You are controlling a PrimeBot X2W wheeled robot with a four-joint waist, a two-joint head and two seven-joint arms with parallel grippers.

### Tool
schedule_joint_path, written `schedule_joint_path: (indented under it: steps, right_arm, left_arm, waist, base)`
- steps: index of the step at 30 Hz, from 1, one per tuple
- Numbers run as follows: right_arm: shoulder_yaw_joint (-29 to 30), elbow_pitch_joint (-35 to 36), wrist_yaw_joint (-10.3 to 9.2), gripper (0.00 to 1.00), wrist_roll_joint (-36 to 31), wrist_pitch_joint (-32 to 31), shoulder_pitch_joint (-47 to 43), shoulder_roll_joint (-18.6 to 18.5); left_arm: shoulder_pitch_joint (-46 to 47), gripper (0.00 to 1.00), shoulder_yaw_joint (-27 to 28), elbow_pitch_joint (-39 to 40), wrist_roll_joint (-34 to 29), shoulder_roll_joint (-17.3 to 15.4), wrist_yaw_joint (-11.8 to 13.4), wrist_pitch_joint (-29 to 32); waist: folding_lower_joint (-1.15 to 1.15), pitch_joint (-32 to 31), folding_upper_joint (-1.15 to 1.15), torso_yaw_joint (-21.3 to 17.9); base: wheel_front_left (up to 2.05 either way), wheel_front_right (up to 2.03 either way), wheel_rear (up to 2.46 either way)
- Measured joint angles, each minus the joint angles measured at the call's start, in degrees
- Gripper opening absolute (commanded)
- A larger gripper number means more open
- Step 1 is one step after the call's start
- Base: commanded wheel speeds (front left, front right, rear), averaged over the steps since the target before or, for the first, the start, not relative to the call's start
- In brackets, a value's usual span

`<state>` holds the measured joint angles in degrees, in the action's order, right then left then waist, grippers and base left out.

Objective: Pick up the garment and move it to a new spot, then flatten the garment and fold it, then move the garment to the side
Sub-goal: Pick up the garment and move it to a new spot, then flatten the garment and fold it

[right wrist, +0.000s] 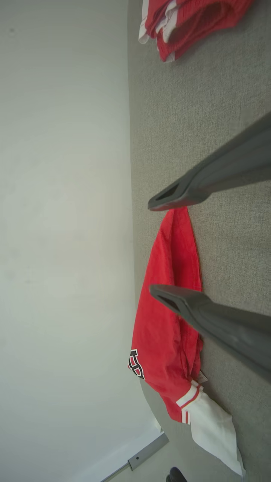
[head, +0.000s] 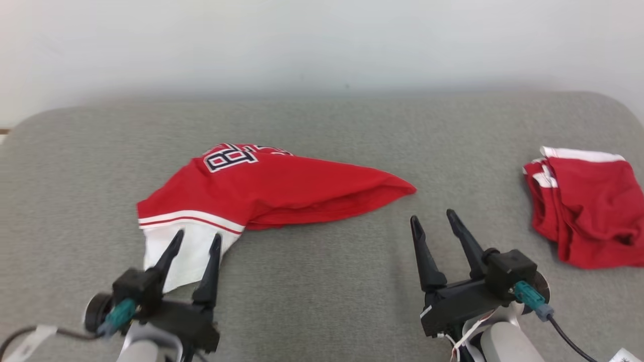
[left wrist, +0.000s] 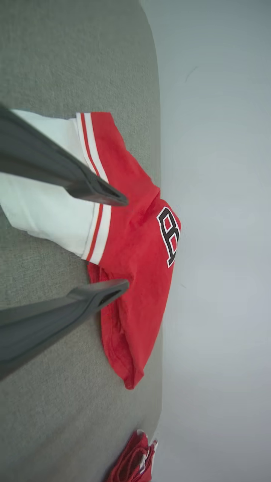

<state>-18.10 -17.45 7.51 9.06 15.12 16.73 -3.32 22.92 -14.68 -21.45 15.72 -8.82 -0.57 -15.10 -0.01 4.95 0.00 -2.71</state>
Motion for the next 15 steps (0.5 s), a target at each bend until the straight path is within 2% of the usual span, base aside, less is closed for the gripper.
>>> schedule_joint_path:
  steps: [9, 15]
  right_arm:
    - [-2.1, -0.5, 0.00, 1.00, 0.1, 0.0, -0.7, 0.1]
    - [-5.1, -1.1, 0.00, 1.00, 0.1, 0.0, -0.5, 0.1]
  left_arm:
    - [-9.6, 1.00, 9.5, 8.4, -7.3, 0.7, 1.0, 0.0]
    - [-13.9, 1.00, 13.5, 10.6, -8.6, 2.2, 0.8, 0.0]
  waist:
    - [0.00, -1.9, 0.00, 4.0]
    - [0.01, -1.8, 0.00, 5.0]
  base:
    - [0.00, 0.00, 0.00]
    - [0.00, 0.00, 0.00]
